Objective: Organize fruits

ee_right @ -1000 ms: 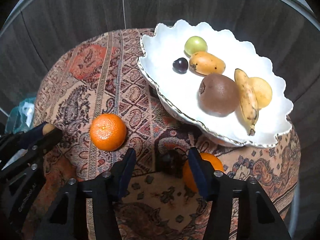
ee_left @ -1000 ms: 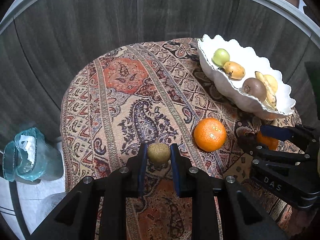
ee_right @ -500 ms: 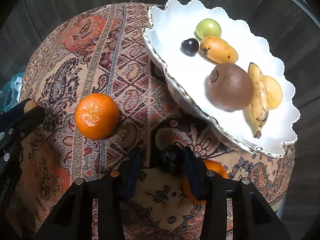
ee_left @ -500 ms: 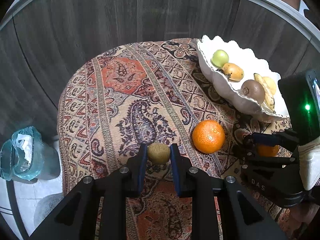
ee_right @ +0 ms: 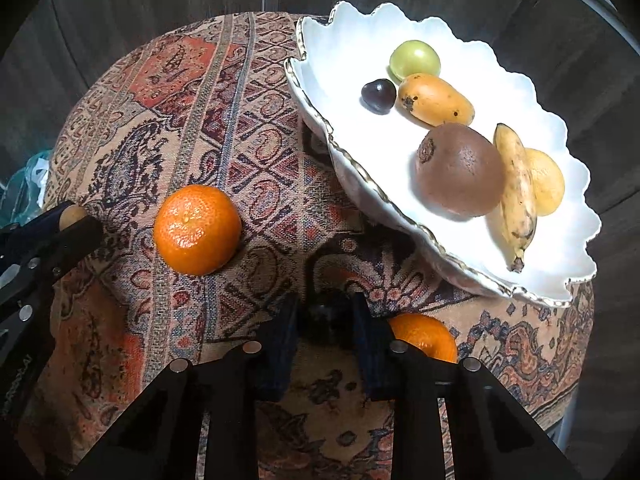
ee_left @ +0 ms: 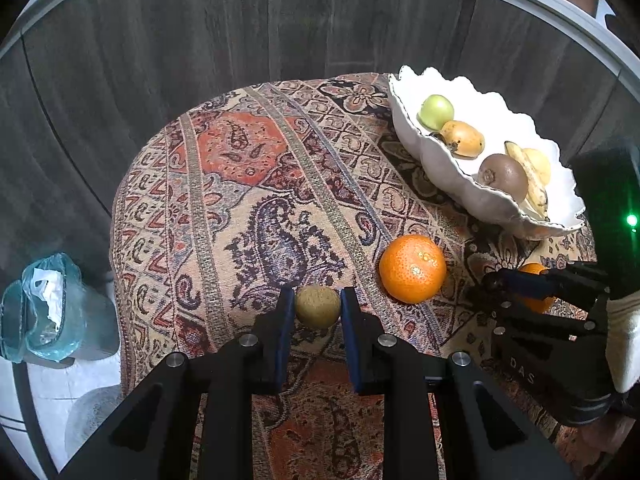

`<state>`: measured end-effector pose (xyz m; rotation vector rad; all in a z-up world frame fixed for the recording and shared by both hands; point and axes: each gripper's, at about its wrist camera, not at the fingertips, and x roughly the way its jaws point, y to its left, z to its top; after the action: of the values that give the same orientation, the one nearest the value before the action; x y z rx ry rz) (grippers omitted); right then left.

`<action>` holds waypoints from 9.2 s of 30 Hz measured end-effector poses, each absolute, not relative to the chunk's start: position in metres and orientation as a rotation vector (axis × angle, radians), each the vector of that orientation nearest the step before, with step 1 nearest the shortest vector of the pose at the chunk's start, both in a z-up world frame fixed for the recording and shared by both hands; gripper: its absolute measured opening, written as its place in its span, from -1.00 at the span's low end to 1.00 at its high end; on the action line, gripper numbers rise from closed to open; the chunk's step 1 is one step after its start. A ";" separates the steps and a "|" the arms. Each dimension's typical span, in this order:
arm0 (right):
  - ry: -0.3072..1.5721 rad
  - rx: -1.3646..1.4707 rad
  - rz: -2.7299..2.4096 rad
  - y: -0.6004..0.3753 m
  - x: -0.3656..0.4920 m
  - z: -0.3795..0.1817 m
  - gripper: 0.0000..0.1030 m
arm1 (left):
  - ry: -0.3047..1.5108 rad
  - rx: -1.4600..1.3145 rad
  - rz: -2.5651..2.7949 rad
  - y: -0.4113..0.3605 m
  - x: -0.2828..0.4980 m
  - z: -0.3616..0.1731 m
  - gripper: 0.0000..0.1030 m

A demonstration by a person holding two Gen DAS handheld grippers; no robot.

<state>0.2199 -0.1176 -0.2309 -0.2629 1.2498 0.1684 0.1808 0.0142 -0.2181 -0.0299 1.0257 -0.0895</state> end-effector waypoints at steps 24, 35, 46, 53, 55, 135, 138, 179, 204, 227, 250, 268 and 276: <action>1.103 -0.135 0.170 -0.152 0.183 -0.154 -0.48 | 0.960 -0.011 -0.161 -0.014 0.173 -0.172 -0.55; 1.023 -0.074 0.152 -0.178 0.185 -0.120 -0.48 | 0.925 0.009 -0.214 -0.039 0.188 -0.143 -0.54; 0.944 -0.014 0.107 -0.208 0.202 -0.093 -0.48 | 0.878 0.050 -0.284 -0.071 0.230 -0.111 -0.54; 0.944 0.034 0.098 -0.222 0.220 -0.097 -0.48 | 0.896 0.069 -0.324 -0.089 0.255 -0.117 -0.54; 0.954 0.037 0.097 -0.223 0.225 -0.102 -0.48 | 0.910 0.072 -0.325 -0.090 0.261 -0.123 -0.54; 0.969 0.066 -0.137 -0.207 0.179 -0.154 0.58 | 0.928 0.089 -0.180 -0.029 0.201 -0.161 0.71; 0.979 0.055 -0.137 -0.205 0.178 -0.164 0.58 | 0.940 0.092 -0.180 -0.028 0.201 -0.171 0.71; 1.069 0.064 -0.033 -0.189 0.185 -0.234 -0.07 | 1.071 0.098 -0.222 -0.049 0.218 -0.240 -0.14; 0.913 0.128 -0.095 -0.230 0.171 -0.150 -0.07 | 0.930 0.125 -0.258 -0.073 0.211 -0.147 -0.15; 0.883 0.117 -0.081 -0.275 0.234 -0.122 -0.07 | 0.946 0.119 -0.273 -0.113 0.267 -0.131 -0.15; 0.954 0.110 -0.066 -0.276 0.267 -0.156 -0.05 | 1.025 0.126 -0.268 -0.112 0.298 -0.167 0.02; 0.872 0.068 -0.158 -0.272 0.237 -0.116 0.76 | 0.914 0.134 -0.214 -0.093 0.264 -0.119 0.84; 0.807 0.076 -0.156 -0.264 0.201 -0.079 0.76 | 0.849 0.142 -0.190 -0.085 0.227 -0.081 0.91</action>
<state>0.2013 -0.2644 -0.0795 0.0758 0.8073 -0.1556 0.2273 -0.0848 -0.0809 0.1417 0.8487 -0.1898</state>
